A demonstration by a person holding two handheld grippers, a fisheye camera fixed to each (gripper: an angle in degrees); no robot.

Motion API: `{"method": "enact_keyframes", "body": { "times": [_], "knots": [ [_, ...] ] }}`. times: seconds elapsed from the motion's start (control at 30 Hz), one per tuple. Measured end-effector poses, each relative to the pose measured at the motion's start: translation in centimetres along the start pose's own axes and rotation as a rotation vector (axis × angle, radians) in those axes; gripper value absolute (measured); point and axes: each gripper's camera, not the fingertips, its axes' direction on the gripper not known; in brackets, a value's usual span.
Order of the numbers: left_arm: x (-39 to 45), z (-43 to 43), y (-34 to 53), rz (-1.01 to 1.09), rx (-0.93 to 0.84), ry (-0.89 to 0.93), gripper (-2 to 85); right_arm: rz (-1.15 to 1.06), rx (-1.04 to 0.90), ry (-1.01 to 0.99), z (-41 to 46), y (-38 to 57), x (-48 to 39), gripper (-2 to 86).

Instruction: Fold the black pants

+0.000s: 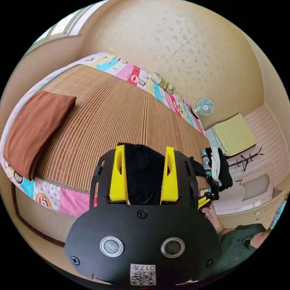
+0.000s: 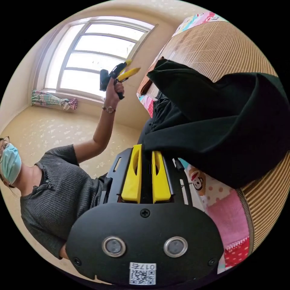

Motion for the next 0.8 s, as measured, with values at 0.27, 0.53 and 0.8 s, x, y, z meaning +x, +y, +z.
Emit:
{"method": "enact_keyframes", "body": {
  "times": [0.27, 0.53, 0.8],
  "knots": [
    [6.3, 10.4, 9.3, 0.060, -0.083, -0.404, 7.5, 0.131, 0.220, -0.021, -8.8, 5.4, 3.8, 1.7],
    [8.5, 0.2, 0.3, 0.313, -0.008, -0.734, 0.1, 0.151, 0.400, 0.100, -14.3, 7.4, 3.1, 2.6],
    [-0.6, -5.6, 1.9, 0.006, 0.116, -0.502, 1.2, 0.363, 0.637, 0.345, -16.4, 8.8, 4.3, 10.8]
  ]
}}
